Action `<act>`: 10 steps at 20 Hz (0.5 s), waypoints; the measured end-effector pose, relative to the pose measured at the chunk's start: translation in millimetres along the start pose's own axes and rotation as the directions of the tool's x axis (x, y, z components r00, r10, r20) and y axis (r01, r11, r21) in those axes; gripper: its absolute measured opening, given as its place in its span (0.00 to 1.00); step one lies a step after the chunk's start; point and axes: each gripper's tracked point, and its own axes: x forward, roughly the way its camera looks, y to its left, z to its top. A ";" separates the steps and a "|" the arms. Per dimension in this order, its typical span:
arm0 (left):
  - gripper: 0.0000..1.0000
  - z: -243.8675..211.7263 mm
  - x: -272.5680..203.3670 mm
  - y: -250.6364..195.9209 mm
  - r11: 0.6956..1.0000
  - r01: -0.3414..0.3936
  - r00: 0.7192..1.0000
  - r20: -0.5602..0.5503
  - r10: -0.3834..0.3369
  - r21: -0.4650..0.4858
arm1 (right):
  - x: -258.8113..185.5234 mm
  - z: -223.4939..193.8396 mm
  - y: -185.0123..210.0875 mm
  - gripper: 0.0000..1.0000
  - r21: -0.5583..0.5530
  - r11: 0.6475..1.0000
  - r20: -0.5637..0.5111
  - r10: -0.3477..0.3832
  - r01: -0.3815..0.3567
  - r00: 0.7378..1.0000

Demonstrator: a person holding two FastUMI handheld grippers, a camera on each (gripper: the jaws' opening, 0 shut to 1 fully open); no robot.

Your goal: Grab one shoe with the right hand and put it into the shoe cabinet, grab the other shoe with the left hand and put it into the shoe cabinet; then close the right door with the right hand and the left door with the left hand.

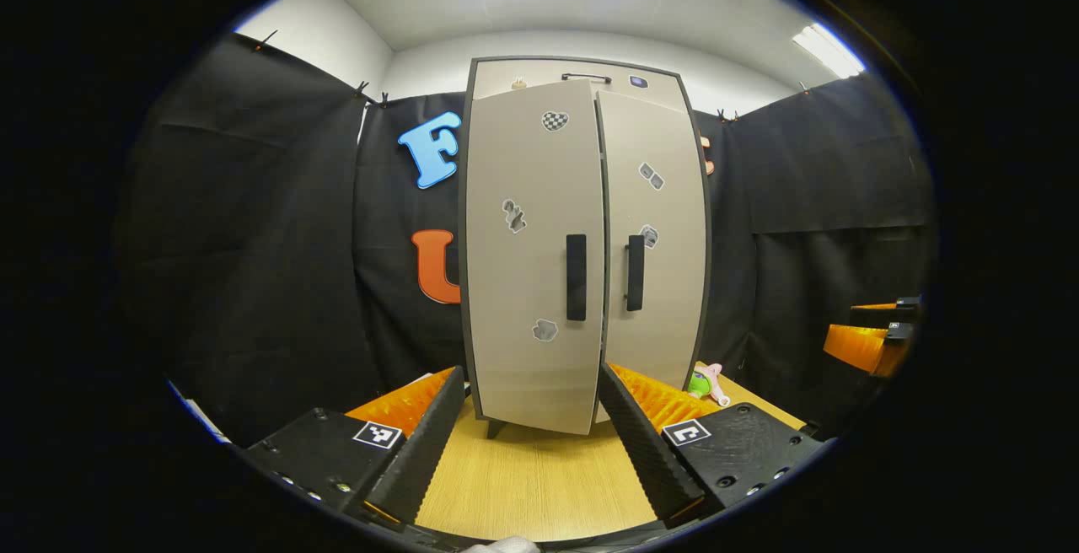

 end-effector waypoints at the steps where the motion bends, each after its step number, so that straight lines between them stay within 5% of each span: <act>1: 1.00 0.7 0.4 0.4 1.000 -0.002 1.000 0.002 0.002 0.004 | -0.7 0.2 0.0 0.99 0.002 1.000 0.000 0.000 0.000 1.000; 10: 0.96 0.9 6.2 -0.1 1.000 0.006 1.000 0.000 -0.006 0.006 | -2.3 1.2 -0.8 0.99 -0.007 1.000 -0.001 -0.008 0.008 1.000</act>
